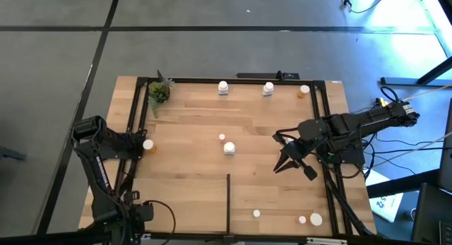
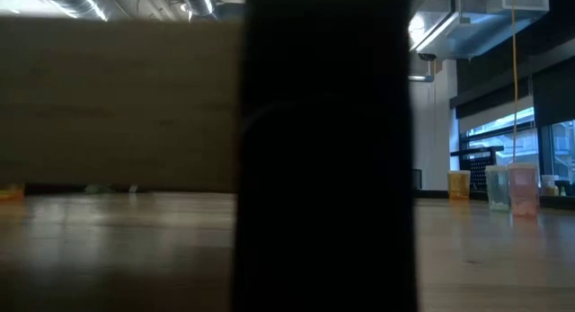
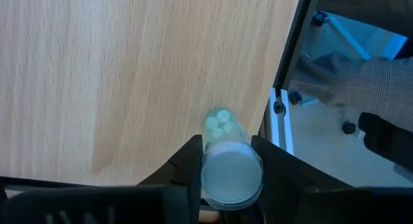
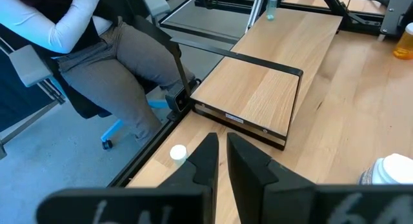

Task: Pick and place medicine bottles onto shelf by color
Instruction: Put the top left blue pill bottle on the shelf, then put the bottom white pill bottle on the shelf

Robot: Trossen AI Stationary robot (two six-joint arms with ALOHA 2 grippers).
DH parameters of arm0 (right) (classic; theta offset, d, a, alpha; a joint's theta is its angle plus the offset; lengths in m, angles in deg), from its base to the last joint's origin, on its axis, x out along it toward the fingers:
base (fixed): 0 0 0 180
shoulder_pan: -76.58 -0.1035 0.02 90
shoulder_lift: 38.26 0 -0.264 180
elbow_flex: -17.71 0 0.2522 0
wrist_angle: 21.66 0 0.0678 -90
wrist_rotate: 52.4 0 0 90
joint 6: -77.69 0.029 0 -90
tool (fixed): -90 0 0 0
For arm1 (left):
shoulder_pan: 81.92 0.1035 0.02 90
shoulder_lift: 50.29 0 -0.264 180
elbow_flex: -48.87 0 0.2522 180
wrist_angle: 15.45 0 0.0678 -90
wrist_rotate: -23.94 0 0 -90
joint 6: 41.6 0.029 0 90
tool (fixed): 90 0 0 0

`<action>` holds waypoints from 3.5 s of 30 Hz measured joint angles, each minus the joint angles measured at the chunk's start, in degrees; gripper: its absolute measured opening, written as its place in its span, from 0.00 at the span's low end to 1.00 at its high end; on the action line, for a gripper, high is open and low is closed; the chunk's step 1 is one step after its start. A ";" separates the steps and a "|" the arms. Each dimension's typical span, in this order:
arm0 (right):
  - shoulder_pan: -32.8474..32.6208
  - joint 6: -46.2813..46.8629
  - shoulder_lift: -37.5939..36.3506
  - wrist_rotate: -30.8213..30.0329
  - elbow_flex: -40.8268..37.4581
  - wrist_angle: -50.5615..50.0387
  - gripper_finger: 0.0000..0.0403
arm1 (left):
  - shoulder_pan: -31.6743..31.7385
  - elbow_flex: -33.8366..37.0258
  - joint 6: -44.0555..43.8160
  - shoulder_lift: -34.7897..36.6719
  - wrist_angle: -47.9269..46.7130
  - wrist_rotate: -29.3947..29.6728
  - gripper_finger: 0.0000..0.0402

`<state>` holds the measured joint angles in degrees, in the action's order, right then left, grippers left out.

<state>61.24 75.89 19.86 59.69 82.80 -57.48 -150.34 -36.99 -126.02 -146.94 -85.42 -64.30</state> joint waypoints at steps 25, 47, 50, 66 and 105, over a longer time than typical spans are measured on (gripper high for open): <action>-0.02 0.00 0.01 0.01 0.00 0.00 0.09 | 0.00 0.04 -2.49 0.60 -0.07 0.02 0.54; -0.01 0.00 0.00 0.02 0.01 0.00 0.09 | 0.41 -8.22 -2.05 0.69 -12.04 0.72 0.56; -0.02 0.00 0.01 0.02 0.00 0.00 0.09 | 1.17 -10.76 -2.01 0.69 -16.09 0.79 0.56; -0.01 0.00 0.00 0.02 0.00 0.00 0.09 | 20.79 -17.07 20.15 0.71 -33.82 10.75 0.56; 9.98 4.86 1.33 -20.26 9.67 -8.26 0.09 | 60.68 8.18 64.52 24.04 2.46 13.49 0.56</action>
<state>71.22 80.75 21.20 39.42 92.47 -65.74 -89.66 -28.81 -61.50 -122.90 -82.96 -50.81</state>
